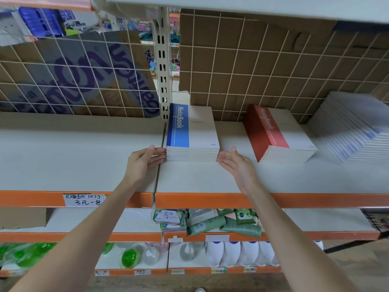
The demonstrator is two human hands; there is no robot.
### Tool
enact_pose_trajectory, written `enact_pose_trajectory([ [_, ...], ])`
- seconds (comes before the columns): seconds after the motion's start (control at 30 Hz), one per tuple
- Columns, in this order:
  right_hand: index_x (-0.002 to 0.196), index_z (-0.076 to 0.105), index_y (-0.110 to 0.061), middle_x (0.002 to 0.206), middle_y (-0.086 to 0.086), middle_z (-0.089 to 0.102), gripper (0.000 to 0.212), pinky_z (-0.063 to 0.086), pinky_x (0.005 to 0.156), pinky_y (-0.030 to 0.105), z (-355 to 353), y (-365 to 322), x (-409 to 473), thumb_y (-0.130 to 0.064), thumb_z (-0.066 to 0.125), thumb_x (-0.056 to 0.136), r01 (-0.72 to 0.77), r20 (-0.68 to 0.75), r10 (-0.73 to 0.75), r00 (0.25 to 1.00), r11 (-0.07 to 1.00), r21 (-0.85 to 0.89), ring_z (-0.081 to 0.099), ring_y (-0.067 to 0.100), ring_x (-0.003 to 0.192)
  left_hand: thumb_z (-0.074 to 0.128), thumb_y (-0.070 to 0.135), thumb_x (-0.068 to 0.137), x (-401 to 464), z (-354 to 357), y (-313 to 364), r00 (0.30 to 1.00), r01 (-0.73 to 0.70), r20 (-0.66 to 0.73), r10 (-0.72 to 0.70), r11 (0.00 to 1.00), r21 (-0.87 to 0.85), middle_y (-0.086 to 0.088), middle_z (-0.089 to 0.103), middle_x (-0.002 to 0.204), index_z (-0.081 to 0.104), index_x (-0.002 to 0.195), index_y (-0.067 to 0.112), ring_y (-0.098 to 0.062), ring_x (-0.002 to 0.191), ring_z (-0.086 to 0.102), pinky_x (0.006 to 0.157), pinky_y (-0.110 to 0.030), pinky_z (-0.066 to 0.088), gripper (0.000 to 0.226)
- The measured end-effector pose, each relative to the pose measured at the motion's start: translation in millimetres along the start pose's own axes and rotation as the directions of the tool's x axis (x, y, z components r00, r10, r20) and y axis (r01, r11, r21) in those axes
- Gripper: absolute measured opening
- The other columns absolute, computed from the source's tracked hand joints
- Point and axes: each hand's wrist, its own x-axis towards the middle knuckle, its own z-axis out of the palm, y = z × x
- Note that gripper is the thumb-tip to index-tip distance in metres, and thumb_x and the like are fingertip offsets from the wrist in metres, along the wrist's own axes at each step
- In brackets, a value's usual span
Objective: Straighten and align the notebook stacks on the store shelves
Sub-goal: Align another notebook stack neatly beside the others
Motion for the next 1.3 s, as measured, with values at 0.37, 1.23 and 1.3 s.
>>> enact_pose_trajectory([
  [0.37, 0.108, 0.063, -0.007, 0.108, 0.010, 0.067, 0.035, 0.047, 0.097, 0.023, 9.5, 3.5, -2.0, -0.032, 0.040, 0.101, 0.026, -0.055, -0.035, 0.998, 0.987, -0.158, 0.064, 0.014, 0.104, 0.041, 0.021, 0.101, 5.2, 1.6, -7.3, 0.999, 0.038, -0.026, -0.035, 0.994, 0.098, -0.007, 0.070, 0.094, 0.064, 0.104, 0.005, -0.013, 0.086, 0.069, 0.076, -0.017, 0.054, 0.028],
  [1.23, 0.105, 0.065, -0.009, 0.107, 0.005, 0.069, 0.037, 0.046, 0.099, 0.025, 11.6, -28.1, 3.6, -0.034, 0.037, 0.101, 0.048, 0.011, -0.047, 0.999, 0.995, -0.091, 0.064, 0.011, 0.104, 0.038, 0.024, 0.101, -1.2, 6.9, 33.1, 1.000, 0.019, 0.019, -0.020, 0.999, 0.047, -0.010, 0.069, 0.109, 0.066, 0.106, 0.008, -0.015, 0.100, 0.067, 0.091, -0.022, 0.051, 0.032],
  [1.3, 0.109, 0.064, -0.005, 0.111, 0.009, 0.068, 0.040, 0.047, 0.097, 0.022, 11.1, -32.2, 3.1, -0.033, 0.037, 0.102, 0.039, 0.026, -0.036, 0.999, 0.993, -0.115, 0.064, 0.012, 0.104, 0.038, 0.024, 0.101, -3.4, 6.8, 36.8, 0.999, 0.029, 0.036, -0.031, 0.997, 0.073, -0.011, 0.068, 0.111, 0.065, 0.107, 0.008, -0.017, 0.102, 0.066, 0.094, -0.026, 0.050, 0.032],
])
